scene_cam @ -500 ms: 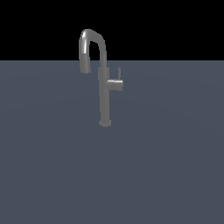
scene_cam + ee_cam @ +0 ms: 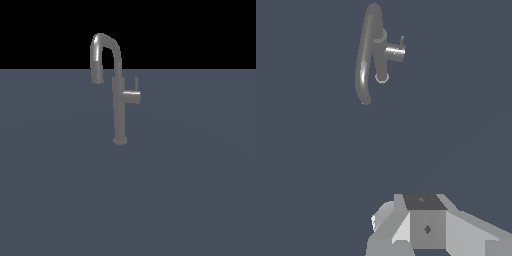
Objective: Turn on the faucet by rotating a designated handle.
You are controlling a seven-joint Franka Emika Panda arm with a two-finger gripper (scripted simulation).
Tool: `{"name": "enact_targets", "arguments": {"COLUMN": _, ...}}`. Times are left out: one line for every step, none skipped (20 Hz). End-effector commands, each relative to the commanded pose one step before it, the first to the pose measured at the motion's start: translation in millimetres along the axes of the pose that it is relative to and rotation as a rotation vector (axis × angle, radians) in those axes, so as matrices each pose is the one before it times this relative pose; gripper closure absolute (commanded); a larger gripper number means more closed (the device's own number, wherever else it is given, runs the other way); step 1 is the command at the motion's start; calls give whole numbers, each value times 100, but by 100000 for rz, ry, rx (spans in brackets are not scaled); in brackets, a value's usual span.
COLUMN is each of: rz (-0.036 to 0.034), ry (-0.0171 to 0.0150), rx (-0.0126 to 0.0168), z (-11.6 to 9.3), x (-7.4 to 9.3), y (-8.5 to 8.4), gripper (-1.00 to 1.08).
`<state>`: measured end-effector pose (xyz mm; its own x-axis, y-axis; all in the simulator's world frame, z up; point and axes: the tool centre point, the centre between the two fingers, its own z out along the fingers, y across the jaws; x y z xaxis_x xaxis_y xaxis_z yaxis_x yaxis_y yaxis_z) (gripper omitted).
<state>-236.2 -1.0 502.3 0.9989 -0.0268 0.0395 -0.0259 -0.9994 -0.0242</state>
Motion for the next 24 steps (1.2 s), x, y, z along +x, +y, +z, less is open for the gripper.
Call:
{"name": "enact_targets", "arguments": {"rz": 1718, "ry": -1453, "rx": 1563, "z": 79, "x": 546, "y": -120, "gripper": 108}}
{"name": "enact_targets", "arguments": {"rz": 887, "ry": -732, "rx": 813, "z": 32, "x": 281, "y": -64, "gripper": 108}}
{"name": "enact_targets", "arguments": {"rz": 976, "ry": -806, "rx": 895, "z": 35, "x": 310, "y": -70, "gripper": 108}}
{"name": "enact_targets", "arguments": {"rz": 1066, "ry": -880, "rx": 977, "z": 38, "x": 338, "y": -76, "gripper": 108}}
{"name": "enact_targets", "arguments": {"rz": 1158, "ry": -956, "rx": 1062, "z": 42, "x": 367, "y": -83, "gripper": 108}}
{"name": "enact_targets", "arguments": {"rz": 1252, "ry": -1033, "rx": 1148, "z": 45, "x": 397, "y": -89, "gripper": 108}}
{"name": "enact_targets", "arguments": {"rz": 1347, "ry": -1111, "rx": 1236, "z": 48, "x": 427, "y": -96, "gripper": 108}}
{"name": "enact_targets", "arguments": {"rz": 1444, "ry": -1191, "rx": 1325, "z": 51, "x": 458, "y": -102, "gripper": 108}}
{"name": "enact_targets", "arguments": {"rz": 1543, "ry": -1273, "rx": 1417, "z": 55, "x": 490, "y": -109, "gripper": 108}}
{"name": "enact_targets", "arguments": {"rz": 1644, "ry": -1355, "rx": 1510, "z": 58, "x": 522, "y": -116, "gripper": 108}}
{"name": "enact_targets", "arguments": {"rz": 1736, "ry": -1431, "rx": 1596, "z": 61, "x": 552, "y": -122, "gripper": 108}}
{"name": "enact_targets", "arguments": {"rz": 1783, "ry": -1470, "rx": 1641, "z": 62, "x": 567, "y": -125, "gripper": 108}}
{"name": "enact_targets", "arguments": {"rz": 1803, "ry": -1486, "rx": 1660, "z": 62, "x": 573, "y": -126, "gripper": 108}}
{"name": "enact_targets", "arguments": {"rz": 1817, "ry": -1498, "rx": 1676, "z": 62, "x": 578, "y": -127, "gripper": 108}}
{"name": "enact_targets", "arguments": {"rz": 1832, "ry": -1510, "rx": 1691, "z": 62, "x": 583, "y": -128, "gripper": 108}}
{"name": "enact_targets", "arguments": {"rz": 1847, "ry": -1522, "rx": 1707, "z": 62, "x": 589, "y": -129, "gripper": 108}}
{"name": "enact_targets", "arguments": {"rz": 1861, "ry": -1534, "rx": 1723, "z": 62, "x": 593, "y": -130, "gripper": 108}}
{"name": "enact_targets", "arguments": {"rz": 1876, "ry": -1546, "rx": 1739, "z": 62, "x": 598, "y": -131, "gripper": 108}}
{"name": "enact_targets", "arguments": {"rz": 1890, "ry": -1558, "rx": 1755, "z": 62, "x": 603, "y": -132, "gripper": 108}}
{"name": "enact_targets", "arguments": {"rz": 1904, "ry": -1571, "rx": 1771, "z": 62, "x": 608, "y": -133, "gripper": 108}}
{"name": "enact_targets", "arguments": {"rz": 1918, "ry": -1583, "rx": 1787, "z": 62, "x": 613, "y": -134, "gripper": 108}}
{"name": "enact_targets", "arguments": {"rz": 1932, "ry": -1595, "rx": 1804, "z": 62, "x": 618, "y": -135, "gripper": 108}}
{"name": "enact_targets", "arguments": {"rz": 1947, "ry": -1608, "rx": 1821, "z": 61, "x": 623, "y": -136, "gripper": 108}}
{"name": "enact_targets", "arguments": {"rz": 1961, "ry": -1621, "rx": 1838, "z": 61, "x": 628, "y": -137, "gripper": 108}}
